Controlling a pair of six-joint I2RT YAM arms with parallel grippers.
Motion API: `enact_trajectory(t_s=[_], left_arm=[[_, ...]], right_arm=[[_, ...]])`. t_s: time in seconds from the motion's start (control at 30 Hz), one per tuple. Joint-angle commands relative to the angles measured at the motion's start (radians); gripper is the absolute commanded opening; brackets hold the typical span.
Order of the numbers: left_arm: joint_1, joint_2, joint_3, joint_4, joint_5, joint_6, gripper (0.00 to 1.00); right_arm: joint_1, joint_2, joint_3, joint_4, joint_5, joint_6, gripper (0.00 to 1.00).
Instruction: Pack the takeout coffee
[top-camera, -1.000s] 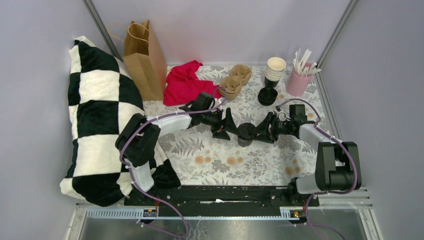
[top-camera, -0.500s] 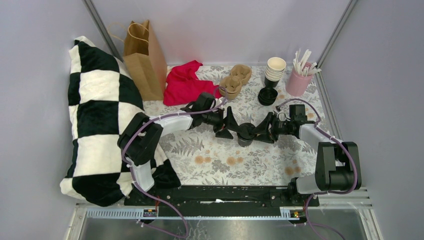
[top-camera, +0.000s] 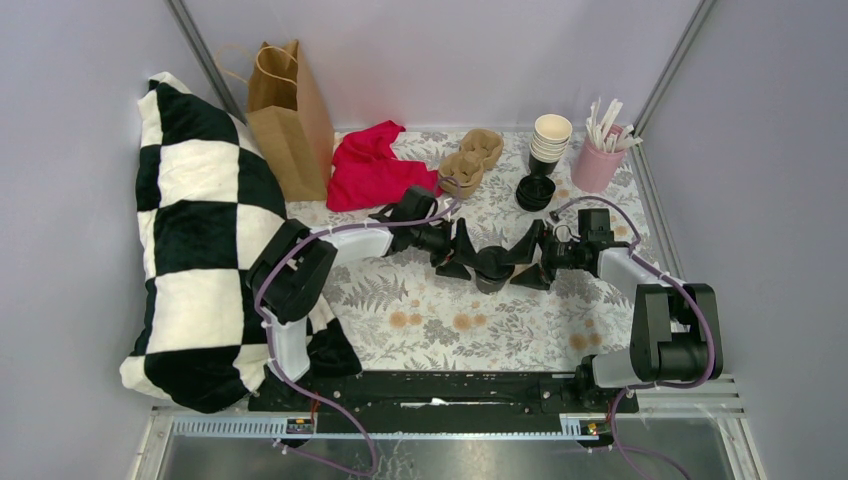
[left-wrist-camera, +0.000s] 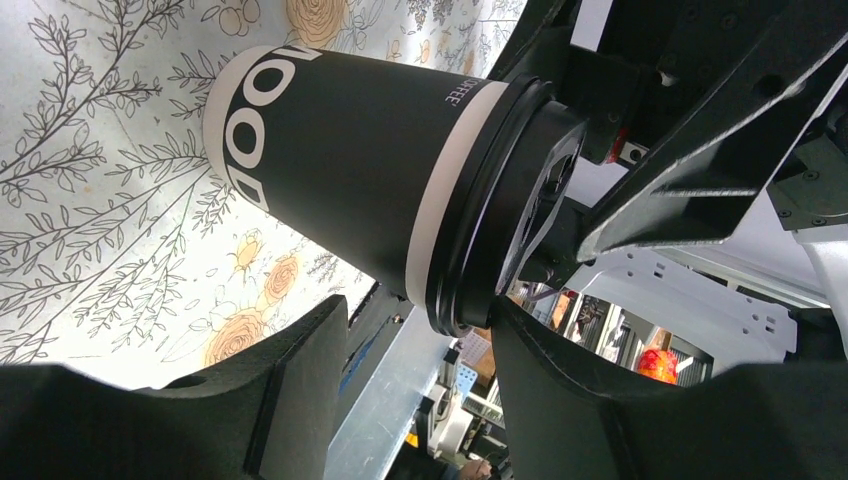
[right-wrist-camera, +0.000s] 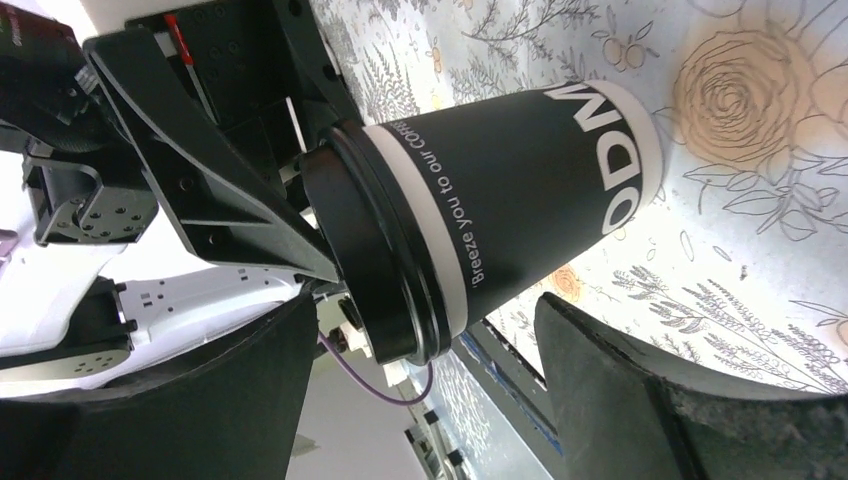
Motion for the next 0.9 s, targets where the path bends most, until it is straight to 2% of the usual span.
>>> enact_trajectory(t_s=[0.0,0.07,0.2,0.3,0.47,0.63,0.73,0.87], left_arm=[[-0.004,0.047,0.012,-0.071,-0.076,0.063,0.57],[-0.004,0.047,0.012,-0.072,-0.077,0.063,0.57],[-0.003,0.054,0.017,-0.076,-0.078,0.064,0.56],[-0.004,0.064,0.015,-0.081,-0.08,0.07,0.56],[-0.002,0.076,-0.001,-0.084,-0.092,0.078,0.54],[0.009,0.089,-0.022,-0.083,-0.117,0.087,0.54],[0.015,0.101,-0.014,-0.082,-0.112,0.087,0.53],[0.015,0.057,0.042,-0.086,-0.086,0.08,0.56]], right_arm=[[0.049,-0.007,0.03,0.019,-0.051,-0.01,0.86],[0.063,0.003,0.008,0.051,-0.047,0.015,0.85],[0.086,0.023,-0.047,0.163,-0.073,0.075,0.76],[0.095,0.039,-0.083,0.265,-0.083,0.104,0.75],[0.092,0.113,-0.121,0.322,-0.036,0.133,0.58],[0.066,0.202,-0.151,0.367,0.004,0.154,0.55],[0.065,0.209,-0.111,0.28,0.039,0.086,0.55],[0.064,0.119,-0.049,0.183,0.014,0.058,0.63]])
